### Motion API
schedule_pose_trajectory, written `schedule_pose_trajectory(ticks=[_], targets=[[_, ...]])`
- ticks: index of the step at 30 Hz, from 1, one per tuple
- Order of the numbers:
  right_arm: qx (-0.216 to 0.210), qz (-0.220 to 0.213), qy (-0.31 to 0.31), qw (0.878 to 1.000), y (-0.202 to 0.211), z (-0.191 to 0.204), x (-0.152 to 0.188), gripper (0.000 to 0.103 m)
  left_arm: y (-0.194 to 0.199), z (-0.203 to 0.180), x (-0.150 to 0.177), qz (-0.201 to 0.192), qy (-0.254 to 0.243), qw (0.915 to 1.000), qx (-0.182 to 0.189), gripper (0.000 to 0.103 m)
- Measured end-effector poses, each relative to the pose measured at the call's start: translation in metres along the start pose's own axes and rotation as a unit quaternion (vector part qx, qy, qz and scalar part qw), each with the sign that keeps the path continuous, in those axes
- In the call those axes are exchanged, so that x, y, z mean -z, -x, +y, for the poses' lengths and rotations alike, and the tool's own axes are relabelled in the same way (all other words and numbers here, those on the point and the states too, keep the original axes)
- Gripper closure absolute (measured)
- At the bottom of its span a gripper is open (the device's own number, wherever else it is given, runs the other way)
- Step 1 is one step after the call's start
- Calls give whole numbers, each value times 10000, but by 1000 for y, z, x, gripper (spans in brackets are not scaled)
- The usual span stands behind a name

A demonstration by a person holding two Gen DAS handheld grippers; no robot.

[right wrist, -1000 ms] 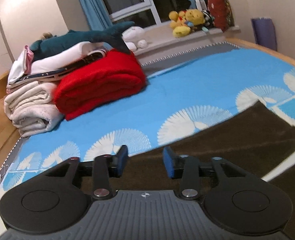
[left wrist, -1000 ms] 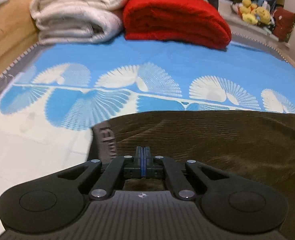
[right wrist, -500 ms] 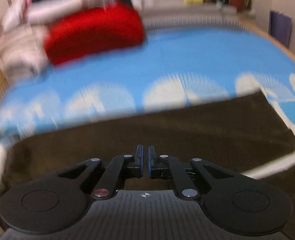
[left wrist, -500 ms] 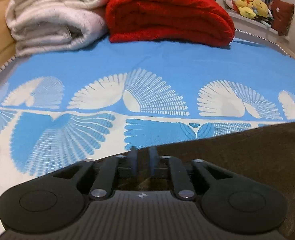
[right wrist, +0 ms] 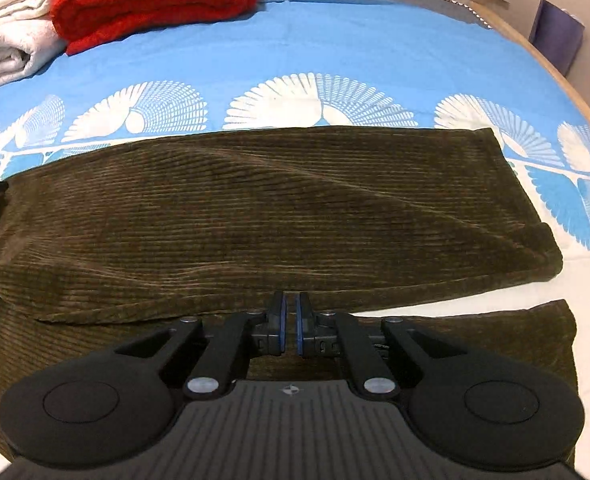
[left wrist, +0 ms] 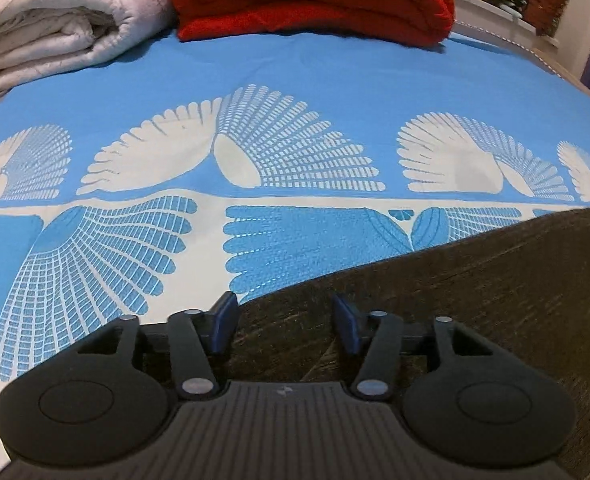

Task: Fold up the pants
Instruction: 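Smooth the pant legs flat with both closed tools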

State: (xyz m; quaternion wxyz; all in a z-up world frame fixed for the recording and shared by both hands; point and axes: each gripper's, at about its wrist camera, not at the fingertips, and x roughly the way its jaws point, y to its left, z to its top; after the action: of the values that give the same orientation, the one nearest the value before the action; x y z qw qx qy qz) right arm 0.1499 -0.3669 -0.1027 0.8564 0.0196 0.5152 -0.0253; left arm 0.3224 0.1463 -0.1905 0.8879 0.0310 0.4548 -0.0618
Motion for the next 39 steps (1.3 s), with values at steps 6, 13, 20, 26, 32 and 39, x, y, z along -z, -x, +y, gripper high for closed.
schedule_pose_trajectory(ticks=[6,13,20,26,32,39], targets=[[-15,-30,-81,10000,3,-1,2,98,13,-23,-1,-46,-721,9973,-102,102],[104,-47,-417,9991,9,-16,6,98,100,-44,3,-739,-973,9923,-184,102],[58,-299,-831,9961,27,-21,8,98,235,-69,82,-1248,-1346,9829,158,103],[-36,-369,-903,9952,40,-17,16,98,247,-57,174,-564,-760,9954,151,103],[-130,-251,-1010,9945,45,-12,27,98,239,-37,150,-696,-177,9974,94,100],[-63,-250,-1029,9944,41,-17,22,98,183,-31,64,-795,-344,9962,-70,94]])
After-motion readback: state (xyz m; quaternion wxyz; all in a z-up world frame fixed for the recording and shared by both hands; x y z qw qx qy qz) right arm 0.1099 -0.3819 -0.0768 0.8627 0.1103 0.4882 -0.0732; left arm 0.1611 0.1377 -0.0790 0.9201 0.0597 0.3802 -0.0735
